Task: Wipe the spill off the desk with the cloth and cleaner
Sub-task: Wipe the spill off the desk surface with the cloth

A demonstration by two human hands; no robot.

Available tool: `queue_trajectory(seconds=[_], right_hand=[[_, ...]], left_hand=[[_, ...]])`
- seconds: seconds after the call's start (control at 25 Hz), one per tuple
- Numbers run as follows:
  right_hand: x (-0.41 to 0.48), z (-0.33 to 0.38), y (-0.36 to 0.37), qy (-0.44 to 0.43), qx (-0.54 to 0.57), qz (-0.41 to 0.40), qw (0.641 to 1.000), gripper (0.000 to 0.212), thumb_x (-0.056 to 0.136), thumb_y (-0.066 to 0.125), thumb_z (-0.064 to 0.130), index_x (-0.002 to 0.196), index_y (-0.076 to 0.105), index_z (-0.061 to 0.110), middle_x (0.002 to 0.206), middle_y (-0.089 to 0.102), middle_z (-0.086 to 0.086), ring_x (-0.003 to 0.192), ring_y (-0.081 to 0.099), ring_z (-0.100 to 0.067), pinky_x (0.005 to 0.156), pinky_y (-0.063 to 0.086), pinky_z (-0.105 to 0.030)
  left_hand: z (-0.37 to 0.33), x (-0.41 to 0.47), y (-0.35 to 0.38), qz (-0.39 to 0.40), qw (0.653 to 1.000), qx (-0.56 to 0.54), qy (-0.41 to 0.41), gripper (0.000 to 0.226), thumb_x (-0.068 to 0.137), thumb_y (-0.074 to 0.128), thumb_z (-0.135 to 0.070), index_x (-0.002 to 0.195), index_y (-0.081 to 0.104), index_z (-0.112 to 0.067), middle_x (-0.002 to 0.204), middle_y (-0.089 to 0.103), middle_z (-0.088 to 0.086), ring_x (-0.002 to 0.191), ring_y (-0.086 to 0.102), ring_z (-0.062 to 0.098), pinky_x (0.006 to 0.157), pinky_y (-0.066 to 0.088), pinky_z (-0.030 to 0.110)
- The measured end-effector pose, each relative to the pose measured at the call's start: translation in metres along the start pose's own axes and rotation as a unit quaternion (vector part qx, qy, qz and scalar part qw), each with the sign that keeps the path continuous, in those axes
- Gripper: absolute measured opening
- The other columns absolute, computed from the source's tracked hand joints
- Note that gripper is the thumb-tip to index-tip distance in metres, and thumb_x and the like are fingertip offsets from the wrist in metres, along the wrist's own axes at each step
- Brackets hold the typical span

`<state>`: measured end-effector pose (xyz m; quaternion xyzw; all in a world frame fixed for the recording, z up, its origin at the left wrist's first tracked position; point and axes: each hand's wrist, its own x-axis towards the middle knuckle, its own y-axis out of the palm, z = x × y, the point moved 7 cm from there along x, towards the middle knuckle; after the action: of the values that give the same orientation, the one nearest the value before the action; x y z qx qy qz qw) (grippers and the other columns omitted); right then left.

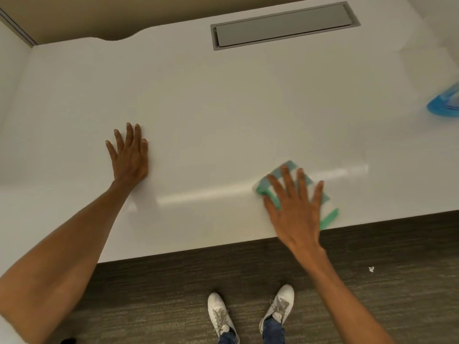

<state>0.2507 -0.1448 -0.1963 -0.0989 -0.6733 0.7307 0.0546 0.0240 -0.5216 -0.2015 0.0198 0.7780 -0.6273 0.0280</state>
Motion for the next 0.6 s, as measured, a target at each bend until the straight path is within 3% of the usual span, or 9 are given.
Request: queue_trajectory(seconds=[0.24, 0.6], right_hand=[[0.054, -0.111, -0.012, 0.153, 0.052, -0.024, 0.986, 0.063, 0.099, 0.010, 0.065, 0.157, 0.012, 0.039, 0.168, -0.005, -0.003, 0.153, -0.007, -0.034, 0.120, 0.002, -0.065], [0.156, -0.125, -0.024, 0.237, 0.099, -0.090, 0.962, 0.057, 0.100, 0.032, 0.056, 0.153, 0.030, 0.035, 0.167, 0.011, -0.006, 0.153, 0.007, -0.037, 0.119, 0.005, -0.065]], left_hand=[[-0.001, -0.002, 0.000, 0.000, 1.000, -0.006, -0.009, 0.056, 0.109, 0.013, -0.039, 0.162, 0.006, -0.022, 0.170, 0.001, -0.001, 0.156, -0.010, 0.029, 0.123, -0.010, 0.051], [0.000, 0.003, 0.000, -0.010, 1.000, -0.017, -0.014, 0.055, 0.109, 0.014, -0.039, 0.162, 0.007, -0.023, 0.170, 0.000, -0.004, 0.156, -0.010, 0.024, 0.124, -0.010, 0.047]])
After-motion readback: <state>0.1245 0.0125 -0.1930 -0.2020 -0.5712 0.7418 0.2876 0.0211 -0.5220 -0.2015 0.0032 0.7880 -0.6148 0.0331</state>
